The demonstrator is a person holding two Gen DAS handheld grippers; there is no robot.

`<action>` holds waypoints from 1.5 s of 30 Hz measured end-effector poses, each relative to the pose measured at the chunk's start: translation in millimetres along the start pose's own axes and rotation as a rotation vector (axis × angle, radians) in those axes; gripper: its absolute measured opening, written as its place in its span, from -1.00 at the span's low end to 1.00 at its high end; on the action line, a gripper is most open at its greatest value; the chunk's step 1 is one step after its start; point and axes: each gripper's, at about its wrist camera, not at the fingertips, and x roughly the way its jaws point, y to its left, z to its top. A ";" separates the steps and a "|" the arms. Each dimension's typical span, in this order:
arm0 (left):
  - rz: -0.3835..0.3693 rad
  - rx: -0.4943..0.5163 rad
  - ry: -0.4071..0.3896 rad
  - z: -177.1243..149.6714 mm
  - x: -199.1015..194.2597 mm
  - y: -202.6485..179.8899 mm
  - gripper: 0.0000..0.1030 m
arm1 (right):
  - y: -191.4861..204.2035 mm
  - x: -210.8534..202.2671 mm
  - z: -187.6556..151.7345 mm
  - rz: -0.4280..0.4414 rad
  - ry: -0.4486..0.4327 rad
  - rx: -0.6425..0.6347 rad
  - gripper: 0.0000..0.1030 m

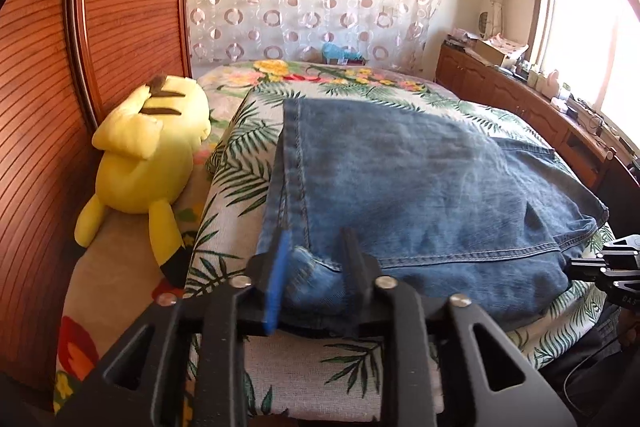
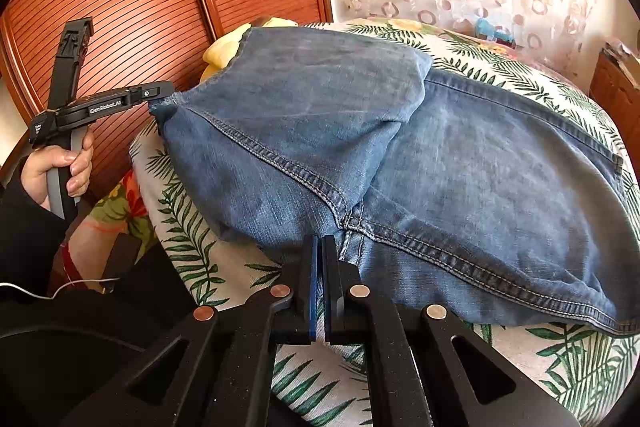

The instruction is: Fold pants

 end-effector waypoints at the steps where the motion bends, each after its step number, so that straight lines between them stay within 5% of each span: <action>1: -0.009 0.004 -0.007 1.1 -2.1 -2.1 -0.10 | -0.1 -1.6 -0.3 -0.001 -0.004 0.001 -0.97; 3: -0.031 0.013 -0.019 3.2 -5.6 -7.5 0.00 | -0.3 -5.5 -1.1 -0.005 -0.014 0.004 -0.97; 6: -0.047 0.023 -0.037 6.6 -9.9 -16.4 0.53 | -2.0 -10.8 -2.0 -0.014 -0.017 0.003 -0.97; 9: -0.076 0.019 -0.051 8.5 -11.0 -24.7 0.68 | -5.1 -16.2 -3.4 -0.027 -0.029 0.008 -0.97; 22: -0.158 0.087 0.023 2.2 12.5 -83.4 0.68 | -21.2 -34.0 -16.9 -0.105 -0.072 0.071 -0.97; 34: -0.187 0.126 0.077 -10.0 26.6 -109.8 0.68 | -77.4 -67.4 -40.0 -0.286 -0.101 0.213 -0.89; 41: -0.180 0.129 0.090 -16.4 32.2 -112.5 0.68 | -106.7 -87.6 -49.6 -0.407 -0.124 0.293 -0.35; 45: -0.175 0.129 0.096 -19.0 34.2 -113.7 0.68 | -115.5 -87.4 -55.5 -0.433 -0.122 0.321 -0.21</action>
